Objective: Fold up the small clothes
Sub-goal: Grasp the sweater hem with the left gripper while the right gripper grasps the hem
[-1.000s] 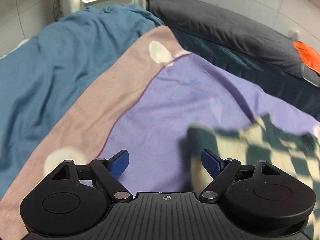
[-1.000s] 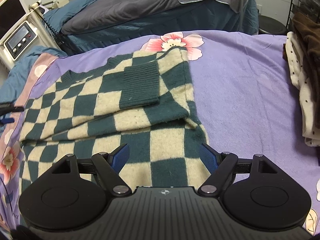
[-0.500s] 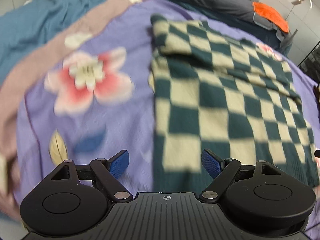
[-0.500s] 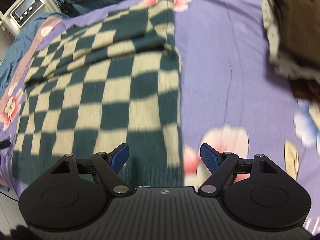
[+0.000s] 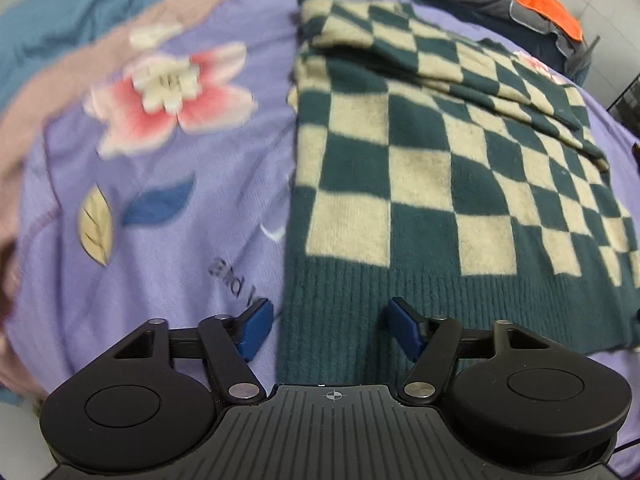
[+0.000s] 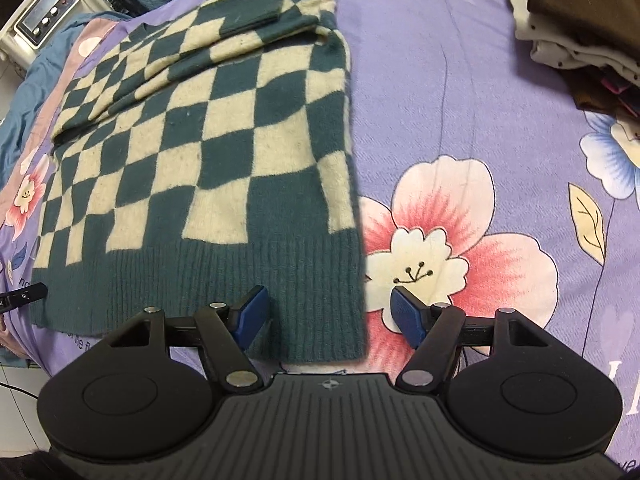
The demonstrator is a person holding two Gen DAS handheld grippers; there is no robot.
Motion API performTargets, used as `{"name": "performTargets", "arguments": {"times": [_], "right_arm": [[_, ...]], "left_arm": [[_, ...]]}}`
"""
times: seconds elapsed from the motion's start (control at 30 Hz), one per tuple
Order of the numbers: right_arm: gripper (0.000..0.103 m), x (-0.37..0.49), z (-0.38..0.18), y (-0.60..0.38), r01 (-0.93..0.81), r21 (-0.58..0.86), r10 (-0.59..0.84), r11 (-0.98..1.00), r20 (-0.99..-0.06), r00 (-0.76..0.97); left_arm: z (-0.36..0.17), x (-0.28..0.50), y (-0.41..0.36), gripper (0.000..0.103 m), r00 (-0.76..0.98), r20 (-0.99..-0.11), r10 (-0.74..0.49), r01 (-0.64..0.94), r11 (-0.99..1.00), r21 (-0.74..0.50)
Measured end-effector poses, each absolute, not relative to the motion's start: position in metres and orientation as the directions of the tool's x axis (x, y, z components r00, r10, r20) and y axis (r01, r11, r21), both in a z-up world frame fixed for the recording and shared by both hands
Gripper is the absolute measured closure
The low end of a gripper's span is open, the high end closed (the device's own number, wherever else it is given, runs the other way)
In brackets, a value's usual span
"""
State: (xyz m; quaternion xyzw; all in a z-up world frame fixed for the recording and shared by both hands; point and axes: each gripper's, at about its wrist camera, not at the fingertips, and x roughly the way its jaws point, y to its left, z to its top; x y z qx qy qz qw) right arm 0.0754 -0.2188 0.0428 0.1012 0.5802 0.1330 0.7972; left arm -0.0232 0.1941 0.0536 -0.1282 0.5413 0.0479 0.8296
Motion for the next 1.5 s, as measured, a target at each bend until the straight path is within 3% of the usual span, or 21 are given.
{"name": "performTargets", "arguments": {"times": [0.13,0.2,0.3,0.33,0.37,0.43,0.5,0.63,0.77,1.0,1.13,1.3,1.5], "right_arm": [[0.033,0.077,0.039,-0.214,-0.105,0.298,0.316,0.949,-0.901,0.297],[0.046,0.08,0.04,-0.209,-0.126,0.302,0.326,0.945,-0.899,0.292],[0.053,0.082,0.041,-0.199,-0.163,0.299,0.334,0.94,-0.903,0.271],[0.056,0.082,0.041,-0.196,-0.177,0.282,0.322,0.943,-0.907,0.271],[0.058,0.082,0.041,-0.194,-0.185,0.273,0.316,0.944,-0.909,0.272],[0.078,0.081,0.041,-0.196,-0.192,0.274,0.32,0.942,-0.907,0.275],[0.092,0.084,0.041,-0.201,-0.172,0.326,0.362,0.93,-0.896,0.257],[0.092,0.087,0.059,-0.21,-0.112,0.447,0.461,0.887,-0.853,0.244],[0.093,0.076,0.083,-0.217,-0.183,0.425,0.459,0.887,-0.858,0.231],[0.094,0.072,0.087,-0.25,-0.089,0.432,0.441,0.898,-0.878,0.189],[0.094,0.069,0.093,-0.248,-0.129,0.41,0.428,0.903,-0.884,0.185],[0.094,0.094,0.085,-0.239,-0.127,0.436,0.454,0.891,-0.869,0.197],[0.094,0.159,0.112,-0.239,-0.095,0.546,0.547,0.832,-0.782,0.298]], "left_arm": [[0.053,-0.019,0.187,0.0,0.401,-0.915,-0.038,-0.199,0.972,-0.128],[0.056,-0.017,0.181,0.008,0.391,-0.92,-0.026,-0.185,0.977,-0.106],[0.055,-0.014,0.175,0.02,0.379,-0.924,-0.05,-0.17,0.978,-0.123],[0.055,-0.014,0.175,0.028,0.379,-0.924,-0.046,-0.173,0.978,-0.12],[0.055,-0.014,0.174,0.045,0.38,-0.924,-0.048,-0.175,0.977,-0.122],[0.055,-0.016,0.176,0.055,0.387,-0.919,-0.07,-0.185,0.971,-0.152],[0.056,-0.018,0.176,0.059,0.394,-0.915,-0.089,-0.179,0.969,-0.171],[0.069,-0.023,0.177,0.062,0.407,-0.904,-0.129,-0.165,0.963,-0.212],[0.084,-0.042,0.179,0.066,0.407,-0.903,-0.14,-0.138,0.967,-0.212],[0.083,-0.062,0.181,0.067,0.353,-0.922,-0.157,-0.147,0.964,-0.22],[0.092,-0.065,0.183,0.067,0.356,-0.922,-0.153,-0.128,0.969,-0.21],[0.084,-0.043,0.195,0.063,0.349,-0.924,-0.155,-0.17,0.959,-0.225],[0.12,0.01,0.211,0.062,0.475,-0.868,-0.146,-0.137,0.962,-0.236]]}}
